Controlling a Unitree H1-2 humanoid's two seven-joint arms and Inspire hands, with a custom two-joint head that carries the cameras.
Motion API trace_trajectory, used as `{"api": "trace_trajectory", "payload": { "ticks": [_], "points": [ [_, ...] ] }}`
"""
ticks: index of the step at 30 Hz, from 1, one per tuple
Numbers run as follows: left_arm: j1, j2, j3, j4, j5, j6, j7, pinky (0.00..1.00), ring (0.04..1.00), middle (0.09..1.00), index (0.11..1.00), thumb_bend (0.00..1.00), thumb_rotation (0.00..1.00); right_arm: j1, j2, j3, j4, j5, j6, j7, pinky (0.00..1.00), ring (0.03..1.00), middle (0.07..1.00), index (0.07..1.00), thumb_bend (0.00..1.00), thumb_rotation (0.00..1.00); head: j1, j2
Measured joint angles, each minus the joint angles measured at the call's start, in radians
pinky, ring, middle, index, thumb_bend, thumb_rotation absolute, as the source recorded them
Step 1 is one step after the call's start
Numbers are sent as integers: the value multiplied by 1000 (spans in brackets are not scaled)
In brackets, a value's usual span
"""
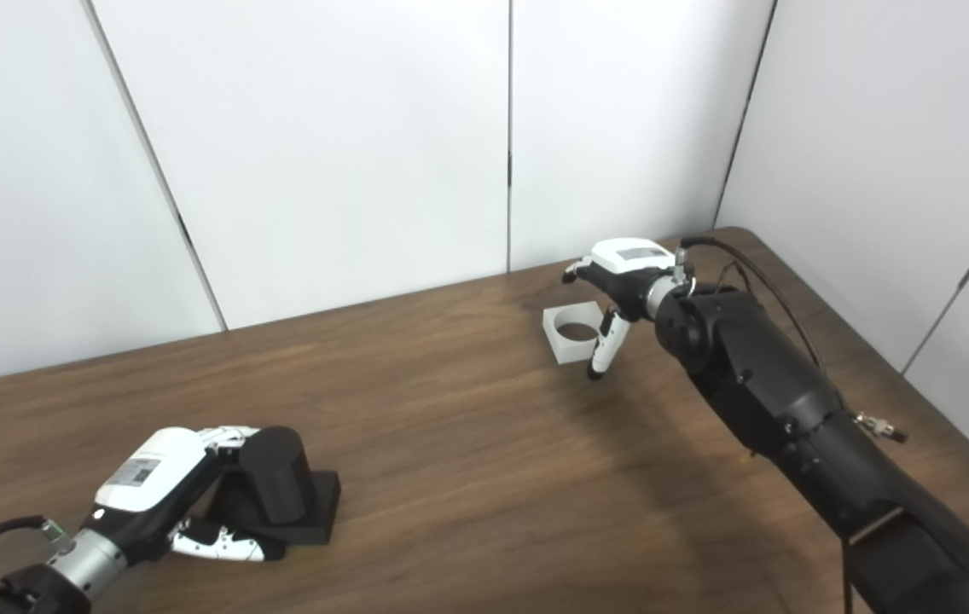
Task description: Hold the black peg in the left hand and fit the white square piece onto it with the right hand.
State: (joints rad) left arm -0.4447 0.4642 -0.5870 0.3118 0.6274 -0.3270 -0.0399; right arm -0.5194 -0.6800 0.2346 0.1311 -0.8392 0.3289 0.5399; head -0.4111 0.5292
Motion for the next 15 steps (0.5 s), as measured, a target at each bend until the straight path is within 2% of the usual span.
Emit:
{"api": "trace_trajectory", "payload": {
  "ticks": [3,15],
  "points": [
    [1,1,0,-1,-1,0,0,820,840,823,492,524,68,-28,4,17,54,0,-7,-15,907,932,938,866,941,160,0,2],
    [10,3,2,-13,-1,0,0,812,828,813,491,524,67,-62,25,73,148,1,-25,-31,890,913,919,855,919,155,14,15]
  ]
}}
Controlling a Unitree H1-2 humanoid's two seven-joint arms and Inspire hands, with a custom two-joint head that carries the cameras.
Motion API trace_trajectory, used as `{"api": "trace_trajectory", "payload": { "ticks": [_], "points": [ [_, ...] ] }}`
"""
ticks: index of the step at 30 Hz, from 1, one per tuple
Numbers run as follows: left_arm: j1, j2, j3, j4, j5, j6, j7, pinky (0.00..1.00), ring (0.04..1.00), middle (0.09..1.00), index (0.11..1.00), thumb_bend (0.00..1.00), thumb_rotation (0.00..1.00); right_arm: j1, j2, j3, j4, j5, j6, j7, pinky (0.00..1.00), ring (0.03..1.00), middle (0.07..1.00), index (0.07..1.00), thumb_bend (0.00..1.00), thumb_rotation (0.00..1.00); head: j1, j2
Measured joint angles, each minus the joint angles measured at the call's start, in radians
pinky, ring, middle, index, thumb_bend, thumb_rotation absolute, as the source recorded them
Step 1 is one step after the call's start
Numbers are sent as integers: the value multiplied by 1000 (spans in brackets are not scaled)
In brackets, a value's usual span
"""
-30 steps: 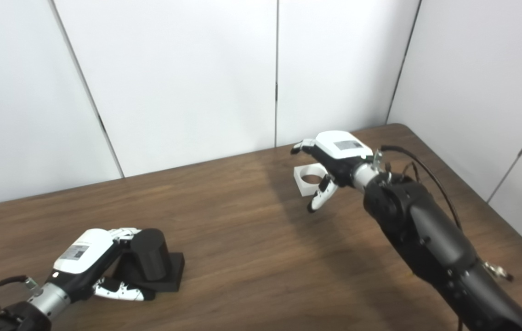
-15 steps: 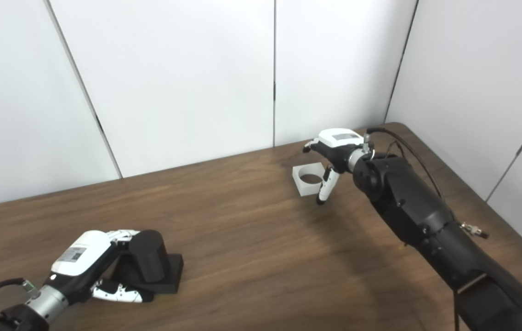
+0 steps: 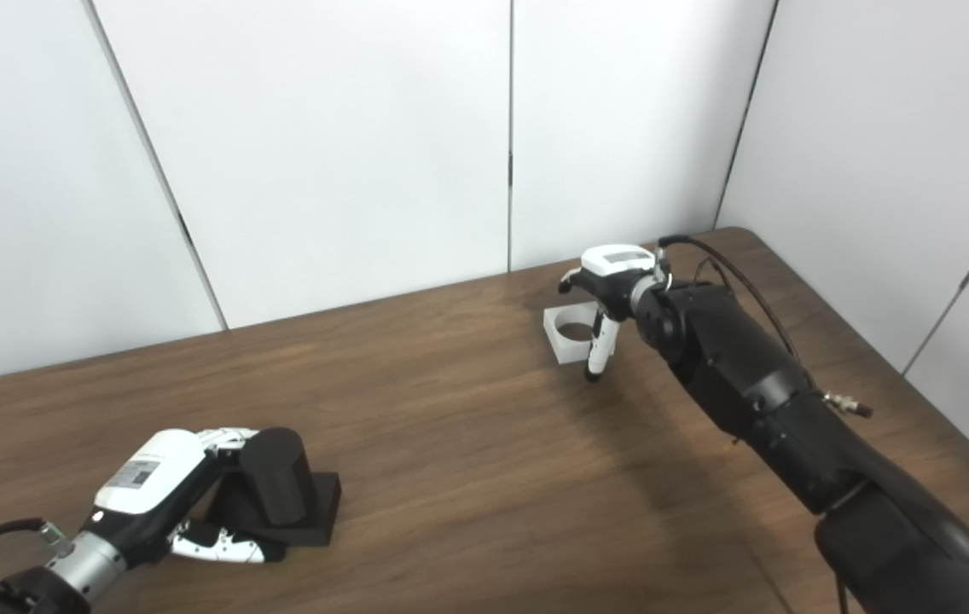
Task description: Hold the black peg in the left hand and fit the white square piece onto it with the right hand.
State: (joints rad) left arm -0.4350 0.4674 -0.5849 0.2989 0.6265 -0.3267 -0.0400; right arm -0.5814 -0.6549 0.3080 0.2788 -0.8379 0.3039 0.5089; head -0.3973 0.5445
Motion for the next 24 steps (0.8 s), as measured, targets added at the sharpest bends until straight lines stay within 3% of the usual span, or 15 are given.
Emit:
{"api": "trace_trajectory", "payload": {
  "ticks": [11,12,14,20,21,22,24],
  "points": [
    [7,6,1,-11,0,0,0,811,831,813,491,523,70,-43,15,33,71,1,-3,-16,913,913,907,779,892,136,2,9],
    [8,7,1,-13,0,0,0,810,831,813,533,737,102,-47,15,36,77,1,-3,-17,918,914,906,762,892,140,3,11],
    [10,8,1,-17,0,1,0,810,829,811,568,914,126,-54,16,43,88,1,-2,-17,924,910,894,708,889,151,3,14],
    [20,13,0,-32,0,1,-5,808,827,812,577,959,135,-77,17,72,121,-18,2,-31,896,857,815,561,834,163,3,18],
    [20,13,1,-33,0,1,-5,807,827,812,577,959,134,-78,16,74,121,-18,3,-30,900,848,797,525,683,154,3,20],
    [21,14,1,-33,0,1,-5,808,827,812,577,959,134,-78,16,76,120,-19,5,-28,889,836,778,507,604,149,3,20],
    [22,15,1,-34,0,1,-5,808,828,814,578,956,137,-79,15,81,115,-21,9,-21,880,827,750,493,539,143,6,23]
  ]
}}
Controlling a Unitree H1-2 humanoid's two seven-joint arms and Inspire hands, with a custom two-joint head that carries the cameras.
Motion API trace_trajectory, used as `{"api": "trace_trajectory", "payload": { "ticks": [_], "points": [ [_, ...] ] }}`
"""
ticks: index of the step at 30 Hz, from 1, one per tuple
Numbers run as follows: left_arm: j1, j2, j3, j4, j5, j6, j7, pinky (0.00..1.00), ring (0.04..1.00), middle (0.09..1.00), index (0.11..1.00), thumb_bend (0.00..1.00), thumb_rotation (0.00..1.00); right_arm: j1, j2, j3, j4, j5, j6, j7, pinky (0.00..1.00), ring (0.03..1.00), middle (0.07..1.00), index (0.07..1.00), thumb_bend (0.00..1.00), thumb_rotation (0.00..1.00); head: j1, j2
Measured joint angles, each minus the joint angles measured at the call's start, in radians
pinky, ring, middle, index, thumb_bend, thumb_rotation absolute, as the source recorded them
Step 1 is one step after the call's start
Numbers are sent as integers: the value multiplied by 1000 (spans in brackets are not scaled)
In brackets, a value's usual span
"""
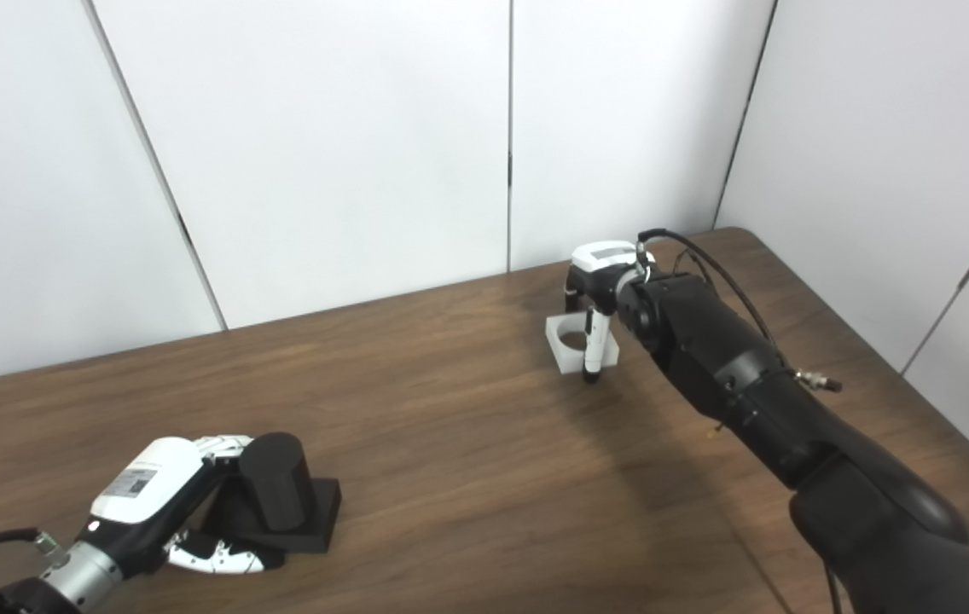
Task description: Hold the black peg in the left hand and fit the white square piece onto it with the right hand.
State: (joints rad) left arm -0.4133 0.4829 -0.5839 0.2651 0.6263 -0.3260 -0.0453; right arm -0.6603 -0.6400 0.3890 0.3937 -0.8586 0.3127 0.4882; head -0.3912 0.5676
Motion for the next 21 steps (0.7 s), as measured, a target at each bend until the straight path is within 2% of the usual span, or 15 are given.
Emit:
{"api": "trace_trajectory", "payload": {
  "ticks": [6,10,13,16,21],
  "points": [
    [3,1,0,-8,0,1,-3,799,822,809,575,965,127,-3,-1,8,-9,-9,19,19,921,863,774,493,518,143,3,6],
    [5,1,0,-8,0,0,-3,805,825,811,577,962,136,4,-8,9,-31,-13,24,29,906,840,753,492,517,147,3,6],
    [4,1,0,-9,0,1,-3,801,827,813,579,961,137,11,-10,2,-37,-6,7,22,885,838,755,488,517,145,17,12],
    [5,1,0,-11,0,1,-4,802,829,814,579,963,136,34,-9,-34,-47,37,-19,-11,895,857,765,480,519,137,23,15],
    [6,4,1,-14,1,2,-4,800,827,811,579,958,142,81,-7,-58,-124,69,-54,-43,945,887,785,477,518,134,46,23]
  ]
}}
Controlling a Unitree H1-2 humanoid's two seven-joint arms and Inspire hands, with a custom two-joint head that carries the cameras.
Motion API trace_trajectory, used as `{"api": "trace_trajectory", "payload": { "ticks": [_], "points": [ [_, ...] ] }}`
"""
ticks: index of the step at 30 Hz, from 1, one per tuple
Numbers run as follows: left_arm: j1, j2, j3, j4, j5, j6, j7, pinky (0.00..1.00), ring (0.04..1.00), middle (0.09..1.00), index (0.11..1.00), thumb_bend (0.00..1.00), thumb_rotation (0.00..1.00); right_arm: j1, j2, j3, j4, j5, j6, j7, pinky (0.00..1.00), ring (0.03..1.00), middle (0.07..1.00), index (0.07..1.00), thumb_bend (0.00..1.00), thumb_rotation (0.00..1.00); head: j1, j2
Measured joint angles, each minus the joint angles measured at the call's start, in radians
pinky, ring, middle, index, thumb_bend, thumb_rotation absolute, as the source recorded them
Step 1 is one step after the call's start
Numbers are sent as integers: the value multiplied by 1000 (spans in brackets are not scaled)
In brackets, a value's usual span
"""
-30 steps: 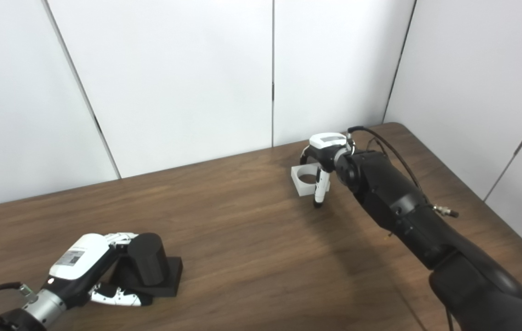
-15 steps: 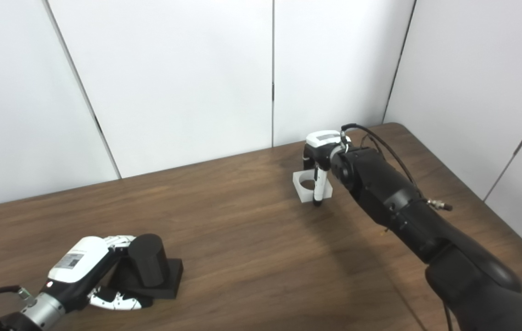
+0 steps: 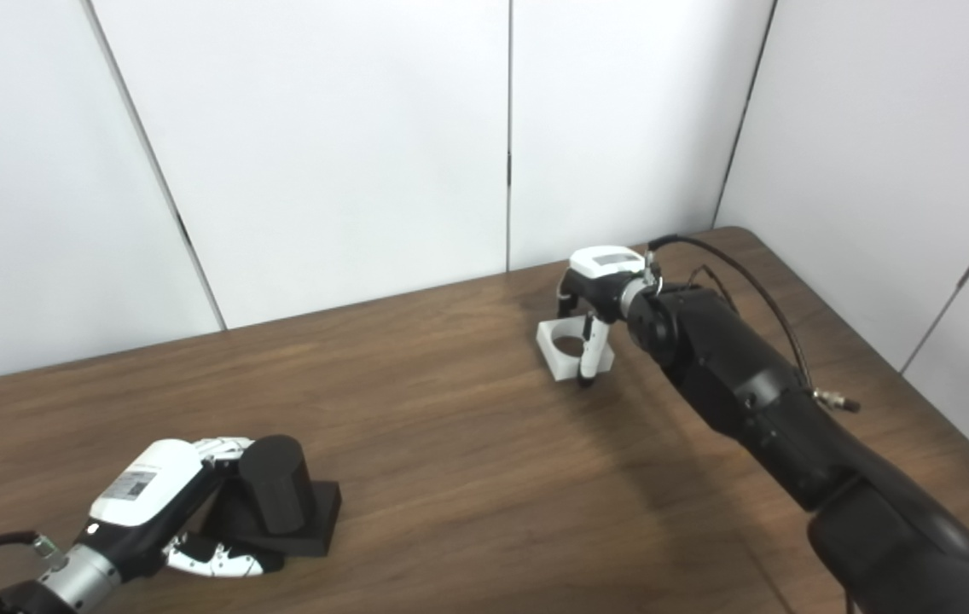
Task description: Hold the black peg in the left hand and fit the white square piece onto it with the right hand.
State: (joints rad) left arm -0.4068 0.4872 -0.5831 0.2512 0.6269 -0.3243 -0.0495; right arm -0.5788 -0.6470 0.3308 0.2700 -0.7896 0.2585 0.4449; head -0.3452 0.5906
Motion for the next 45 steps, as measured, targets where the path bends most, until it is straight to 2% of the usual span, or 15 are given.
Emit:
{"api": "trace_trajectory", "payload": {
  "ticks": [4,8,11,19,20,21,23,25,27,32,38,45],
  "points": [
    [2,0,0,-11,0,13,-6,809,836,820,583,935,150,12,1,1,-55,3,-30,-4,951,878,780,477,518,132,8,5],
    [3,0,0,-27,0,34,-25,810,838,821,581,939,147,19,4,1,-130,3,-58,-4,935,873,771,477,519,131,40,28],
    [3,0,0,-28,1,36,-29,814,842,824,584,937,166,19,6,1,-183,4,-75,-3,919,869,768,478,518,133,81,46],
    [3,-2,-1,-31,4,44,-32,835,861,834,590,917,213,19,21,4,-312,17,-105,40,882,857,759,479,519,135,156,61],
    [3,-3,-1,-31,4,45,-33,834,862,835,591,914,216,19,25,4,-321,18,-109,44,881,854,758,479,519,135,196,64],
    [3,-6,-1,-31,4,48,-34,831,862,834,591,914,217,19,29,4,-332,18,-109,51,882,851,757,478,519,135,196,64],
    [2,-10,-1,-31,6,51,-35,814,854,828,585,925,219,19,42,3,-357,21,-112,64,883,849,756,478,520,135,245,69],
    [1,-14,-1,-31,16,54,-34,817,856,828,583,928,228,19,51,4,-383,29,-124,75,886,850,759,478,519,135,252,71],
    [-1,-21,-2,-31,22,59,-34,828,863,831,582,927,246,19,52,3,-407,42,-151,81,869,841,755,478,520,134,319,80],
    [-3,-34,-1,-22,23,71,-32,823,863,826,573,930,246,19,52,1,-475,66,-178,105,829,837,754,477,520,134,386,87],
    [-11,-53,-1,-13,27,89,-31,861,892,835,581,913,255,19,73,1,-528,88,-197,126,842,842,753,477,520,135,413,89],
    [-19,-68,-4,-7,31,107,-32,846,882,823,565,933,247,15,121,3,-575,104,-213,148,825,835,748,477,520,135,433,89]
  ]
}}
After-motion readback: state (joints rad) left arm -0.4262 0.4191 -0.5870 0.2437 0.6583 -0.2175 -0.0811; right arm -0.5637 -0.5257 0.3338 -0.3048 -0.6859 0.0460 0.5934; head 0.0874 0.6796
